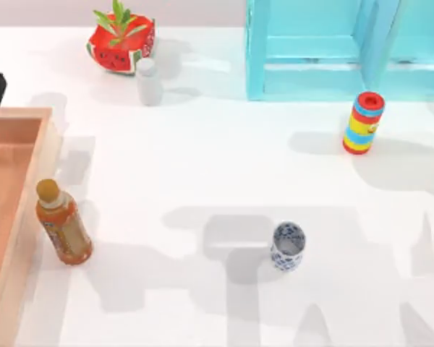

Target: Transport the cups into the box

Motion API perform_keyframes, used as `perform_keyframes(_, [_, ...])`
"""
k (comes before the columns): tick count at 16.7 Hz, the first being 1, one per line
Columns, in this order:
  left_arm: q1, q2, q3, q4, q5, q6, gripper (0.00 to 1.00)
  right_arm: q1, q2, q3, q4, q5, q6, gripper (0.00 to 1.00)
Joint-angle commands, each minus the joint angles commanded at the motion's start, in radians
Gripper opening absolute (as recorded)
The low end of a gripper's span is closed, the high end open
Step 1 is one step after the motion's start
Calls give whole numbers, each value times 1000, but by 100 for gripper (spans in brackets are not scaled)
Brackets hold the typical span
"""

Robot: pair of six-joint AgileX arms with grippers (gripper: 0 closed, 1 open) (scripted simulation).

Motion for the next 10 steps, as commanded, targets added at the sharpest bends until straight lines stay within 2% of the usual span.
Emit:
perform_keyframes(7, [-630, 486, 487, -41, 11, -616, 100, 0, 0, 0, 0, 0, 0, 100])
perform_keyframes(10, [-829, 632, 645, -32, 17, -813, 100, 0, 0, 0, 0, 0, 0, 100])
